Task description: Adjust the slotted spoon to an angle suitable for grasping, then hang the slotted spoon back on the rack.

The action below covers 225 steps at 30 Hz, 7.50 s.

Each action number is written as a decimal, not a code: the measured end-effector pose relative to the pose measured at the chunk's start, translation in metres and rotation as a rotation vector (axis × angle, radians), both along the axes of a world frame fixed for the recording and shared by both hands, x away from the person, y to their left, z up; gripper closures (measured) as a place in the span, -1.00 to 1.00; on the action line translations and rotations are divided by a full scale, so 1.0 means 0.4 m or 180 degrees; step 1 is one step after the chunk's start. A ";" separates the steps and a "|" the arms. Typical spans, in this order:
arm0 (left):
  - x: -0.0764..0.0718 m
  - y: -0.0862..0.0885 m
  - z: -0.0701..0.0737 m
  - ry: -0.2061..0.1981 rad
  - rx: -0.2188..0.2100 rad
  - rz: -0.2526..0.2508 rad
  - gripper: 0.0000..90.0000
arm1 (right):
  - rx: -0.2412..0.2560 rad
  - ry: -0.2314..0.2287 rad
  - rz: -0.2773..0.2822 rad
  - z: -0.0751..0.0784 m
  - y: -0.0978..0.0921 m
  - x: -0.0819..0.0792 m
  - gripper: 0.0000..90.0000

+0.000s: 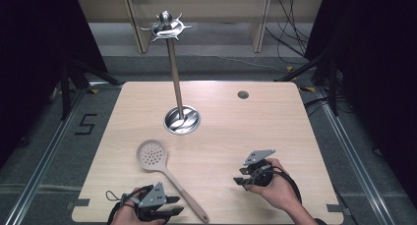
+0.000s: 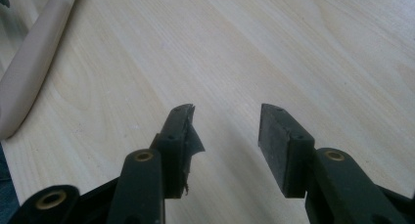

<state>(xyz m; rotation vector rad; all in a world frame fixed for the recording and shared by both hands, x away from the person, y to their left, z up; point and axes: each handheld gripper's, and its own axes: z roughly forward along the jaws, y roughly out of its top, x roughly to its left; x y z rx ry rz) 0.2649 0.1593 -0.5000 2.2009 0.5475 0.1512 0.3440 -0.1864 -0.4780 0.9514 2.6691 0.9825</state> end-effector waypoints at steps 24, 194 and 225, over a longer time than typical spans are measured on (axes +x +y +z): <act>0.084 -0.060 0.062 -0.0206 0.0729 -0.0817 -0.17 | -0.0029 -0.0017 -0.0074 -0.003 -0.013 0.012 0.19; 0.222 -0.080 0.222 -0.0396 0.1339 -0.1033 0.59 | 0.0444 -0.0068 -0.0598 0.009 -0.061 0.034 0.10; 0.227 -0.011 0.269 -0.0544 0.1086 -0.0698 0.59 | 0.0403 -0.0199 -0.0544 0.009 -0.064 0.039 0.10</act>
